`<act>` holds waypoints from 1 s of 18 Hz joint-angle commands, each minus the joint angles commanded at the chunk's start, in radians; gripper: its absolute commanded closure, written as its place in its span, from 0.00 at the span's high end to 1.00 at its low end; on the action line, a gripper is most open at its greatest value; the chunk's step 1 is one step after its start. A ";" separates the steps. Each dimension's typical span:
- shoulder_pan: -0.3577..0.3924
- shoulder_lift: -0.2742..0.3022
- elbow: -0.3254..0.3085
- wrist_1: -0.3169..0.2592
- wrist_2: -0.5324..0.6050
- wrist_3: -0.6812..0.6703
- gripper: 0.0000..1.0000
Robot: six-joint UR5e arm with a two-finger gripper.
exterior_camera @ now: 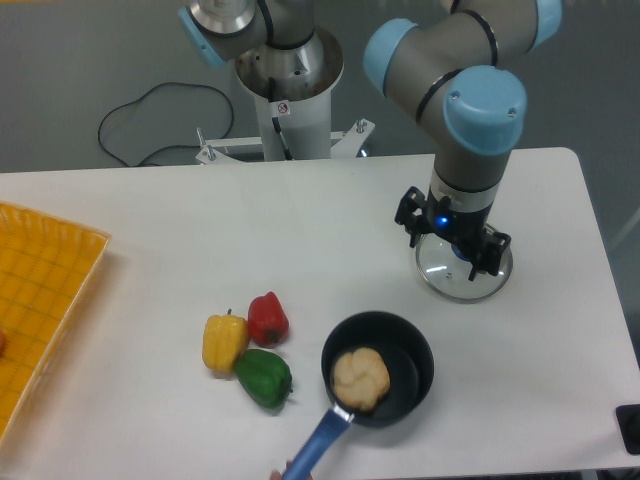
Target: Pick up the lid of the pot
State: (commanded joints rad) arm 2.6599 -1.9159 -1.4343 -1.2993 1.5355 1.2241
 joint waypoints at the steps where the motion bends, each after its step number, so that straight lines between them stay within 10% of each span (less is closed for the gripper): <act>1: 0.000 -0.002 0.000 0.009 0.000 -0.002 1.00; 15: 0.006 0.015 -0.049 0.026 0.005 -0.011 1.00; 18: 0.023 0.018 -0.099 0.113 0.009 0.000 1.00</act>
State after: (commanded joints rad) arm 2.6829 -1.8975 -1.5338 -1.1860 1.5447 1.2241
